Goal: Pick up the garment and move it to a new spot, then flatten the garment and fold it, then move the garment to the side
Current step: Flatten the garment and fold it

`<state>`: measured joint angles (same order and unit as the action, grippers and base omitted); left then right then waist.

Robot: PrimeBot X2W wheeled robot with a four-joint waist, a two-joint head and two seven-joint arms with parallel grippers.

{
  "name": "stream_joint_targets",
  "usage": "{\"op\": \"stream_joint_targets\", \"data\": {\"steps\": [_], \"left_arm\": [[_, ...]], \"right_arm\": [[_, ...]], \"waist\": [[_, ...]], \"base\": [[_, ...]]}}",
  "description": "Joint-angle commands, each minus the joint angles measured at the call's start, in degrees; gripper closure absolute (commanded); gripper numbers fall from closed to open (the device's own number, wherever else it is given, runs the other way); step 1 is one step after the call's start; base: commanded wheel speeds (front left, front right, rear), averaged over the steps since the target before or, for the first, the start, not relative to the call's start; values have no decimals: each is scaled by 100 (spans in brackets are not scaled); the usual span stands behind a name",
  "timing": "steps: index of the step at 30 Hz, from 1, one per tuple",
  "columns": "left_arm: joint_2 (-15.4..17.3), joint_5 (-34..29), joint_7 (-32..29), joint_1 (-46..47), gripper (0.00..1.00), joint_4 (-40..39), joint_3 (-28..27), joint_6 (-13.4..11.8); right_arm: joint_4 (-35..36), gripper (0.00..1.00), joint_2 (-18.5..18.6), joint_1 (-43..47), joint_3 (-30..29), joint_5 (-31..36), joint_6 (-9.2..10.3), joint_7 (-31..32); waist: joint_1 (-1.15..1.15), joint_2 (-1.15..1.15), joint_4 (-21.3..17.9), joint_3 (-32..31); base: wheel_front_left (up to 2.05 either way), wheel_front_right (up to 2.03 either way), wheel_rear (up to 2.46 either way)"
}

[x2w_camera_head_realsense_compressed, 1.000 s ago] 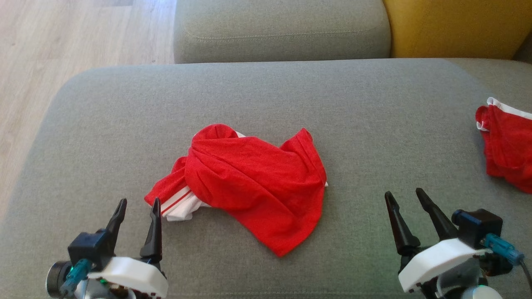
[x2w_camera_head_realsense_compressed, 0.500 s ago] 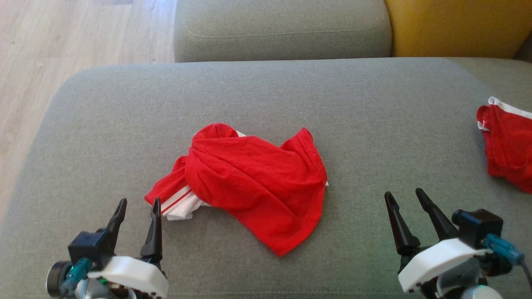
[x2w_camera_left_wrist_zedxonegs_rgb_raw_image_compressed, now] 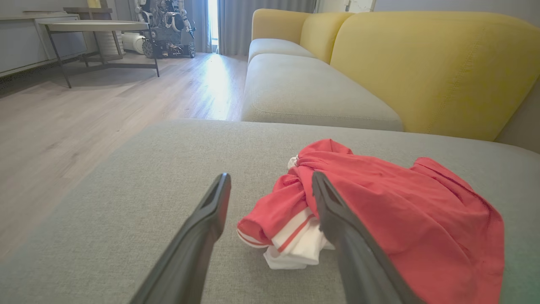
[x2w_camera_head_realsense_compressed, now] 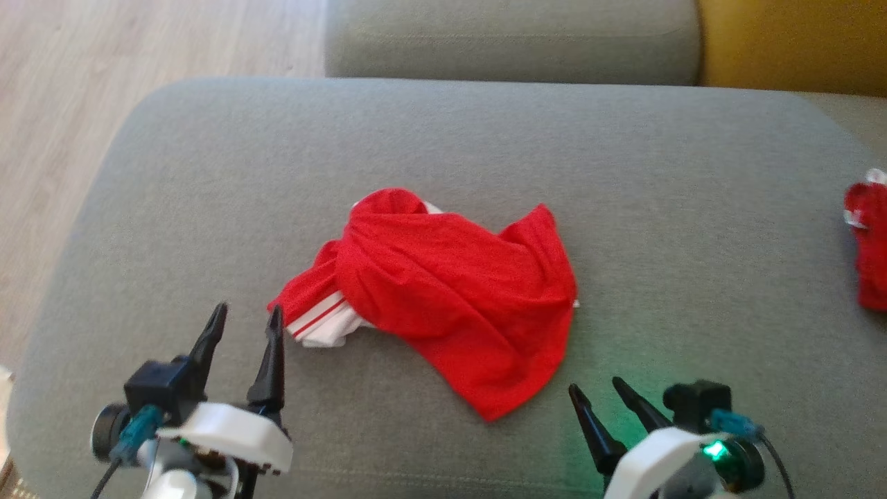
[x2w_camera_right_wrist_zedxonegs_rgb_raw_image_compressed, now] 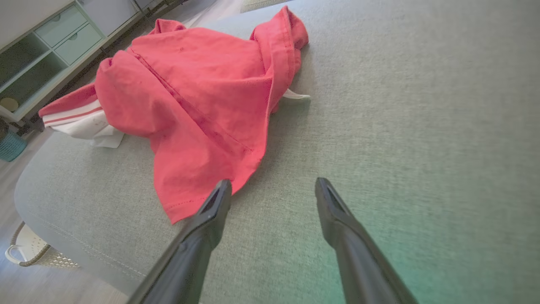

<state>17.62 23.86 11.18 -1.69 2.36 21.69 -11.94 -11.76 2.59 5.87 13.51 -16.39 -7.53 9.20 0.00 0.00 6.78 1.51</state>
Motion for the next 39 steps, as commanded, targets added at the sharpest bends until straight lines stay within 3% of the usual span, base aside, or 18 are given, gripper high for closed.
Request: {"op": "stream_joint_targets", "data": {"steps": [1, 9, 10, 11, 16, 20, 25, 33, 36, 39], "left_arm": [[26, -3, 70, 431, 0, -117, -184, 37], [-58, 8, 169, 648, 0, 33, -137, 130], [-81, 6, 197, 686, 0, 62, -132, 140], [-92, 4, 207, 699, 0, 74, -129, 139], [-117, 66, 262, 670, 0, 161, -190, 149], [-115, 76, 293, 647, 0, 175, -243, 125], [-120, 77, 322, 611, 0, 156, -276, 118], [-132, 73, 349, 620, 0, 131, -308, 130], [-135, 72, 355, 642, 0, 137, -320, 137], [-145, 72, 360, 657, 0, 150, -336, 142]], "right_arm": [[-152, 0, 29, -562, 212, -106, 4, -185], [-1510, 0, 29, -1403, 503, -473, 4, -620], [-1839, 62, 29, -1616, 625, -617, 4, -674], [-1992, 100, 29, -1709, 712, -668, 4, -662], [-2338, 100, 29, -1944, 821, -815, 4, -851], [-2140, 100, 29, -2024, 598, -609, 4, -966], [-1369, 100, 109, -1926, -141, -114, 4, -814], [440, 100, 122, -1251, -1559, 436, 4, -8], [724, 100, 83, -1017, -1984, 458, 4, 201], [578, 100, 54, -817, -2280, 433, 4, 359]], "waist": [[0, 0, 203, 151], [0, 0, 497, 350], [0, 0, 537, 395], [0, 0, 549, 406], [0, 0, 530, 354], [0, 0, 422, 320], [0, 0, 275, 319], [0, 0, 169, 427], [0, 0, 163, 479], [0, 0, 155, 527]], "base": [[0, 0, 0], [0, 0, 0], [0, 0, 0], [0, 0, 0], [0, 0, 0], [0, 0, 0], [0, 0, 0], [0, 0, 0], [0, 0, 0], [0, 0, 0]]}}
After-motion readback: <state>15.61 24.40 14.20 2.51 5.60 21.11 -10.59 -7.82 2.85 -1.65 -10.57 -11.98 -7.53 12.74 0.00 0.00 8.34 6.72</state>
